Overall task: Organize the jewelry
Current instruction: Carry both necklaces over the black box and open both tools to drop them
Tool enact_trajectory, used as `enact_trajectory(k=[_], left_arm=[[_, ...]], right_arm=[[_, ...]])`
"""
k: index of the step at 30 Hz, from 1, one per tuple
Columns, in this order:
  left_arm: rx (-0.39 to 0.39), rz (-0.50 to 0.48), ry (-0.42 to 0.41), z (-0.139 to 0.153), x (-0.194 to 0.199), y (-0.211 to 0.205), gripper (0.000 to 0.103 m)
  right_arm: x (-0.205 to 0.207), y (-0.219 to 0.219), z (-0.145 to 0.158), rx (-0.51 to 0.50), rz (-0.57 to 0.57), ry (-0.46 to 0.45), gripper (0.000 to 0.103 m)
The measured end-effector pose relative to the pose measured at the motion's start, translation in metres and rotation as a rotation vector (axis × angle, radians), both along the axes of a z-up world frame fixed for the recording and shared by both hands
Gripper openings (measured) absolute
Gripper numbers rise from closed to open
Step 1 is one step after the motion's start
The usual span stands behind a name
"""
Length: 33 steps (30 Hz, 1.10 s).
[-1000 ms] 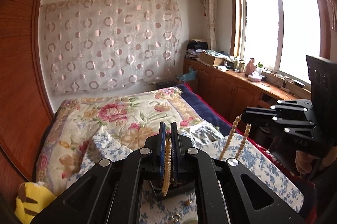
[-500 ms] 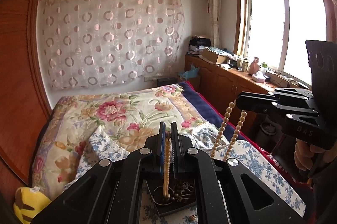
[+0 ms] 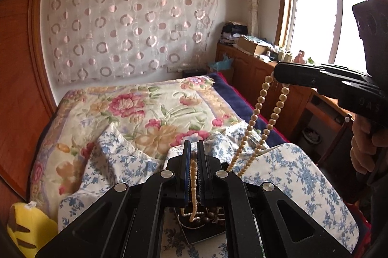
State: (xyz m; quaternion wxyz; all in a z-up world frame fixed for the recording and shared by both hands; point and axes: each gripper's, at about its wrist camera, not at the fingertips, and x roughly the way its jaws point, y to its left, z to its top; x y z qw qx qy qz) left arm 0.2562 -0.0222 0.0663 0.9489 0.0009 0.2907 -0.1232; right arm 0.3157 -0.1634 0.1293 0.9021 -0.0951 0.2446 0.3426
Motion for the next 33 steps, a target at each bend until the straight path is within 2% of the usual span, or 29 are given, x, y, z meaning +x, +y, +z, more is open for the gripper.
enact_trajectory(k=[6, 11, 14, 16, 18, 22, 27, 31, 33], left_arm=[[0.003, 0.003, 0.029, -0.011, 0.001, 0.003, 0.005], [0.003, 0.004, 0.051, -0.021, -0.002, 0.002, 0.005], [0.004, 0.002, 0.065, -0.027, -0.005, 0.001, 0.006], [0.008, -0.002, 0.068, -0.029, -0.008, 0.0, 0.014], [0.012, -0.001, 0.064, -0.03, -0.012, 0.0, 0.026], [0.006, 0.001, 0.081, -0.04, -0.025, 0.001, 0.03], [0.015, -0.003, 0.106, -0.055, -0.042, 0.0, 0.045], [0.033, -0.015, 0.13, -0.068, -0.058, -0.003, 0.048], [0.028, -0.021, 0.137, -0.074, -0.067, -0.002, 0.057]], right_arm=[[0.017, 0.012, -0.04, -0.024, 0.0, 0.074, 0.008], [0.023, 0.02, -0.087, -0.058, -0.012, 0.157, 0.009], [0.021, 0.026, -0.101, -0.069, -0.011, 0.176, 0.009], [0.018, 0.029, -0.106, -0.077, -0.009, 0.182, 0.009], [0.018, 0.029, -0.108, -0.077, -0.014, 0.186, 0.01], [0.011, 0.024, -0.11, -0.067, -0.009, 0.192, 0.01], [-0.007, 0.017, -0.111, -0.069, -0.013, 0.182, 0.01], [-0.031, 0.006, -0.115, -0.069, -0.007, 0.186, 0.01], [-0.047, -0.001, -0.12, -0.071, -0.002, 0.192, 0.01]])
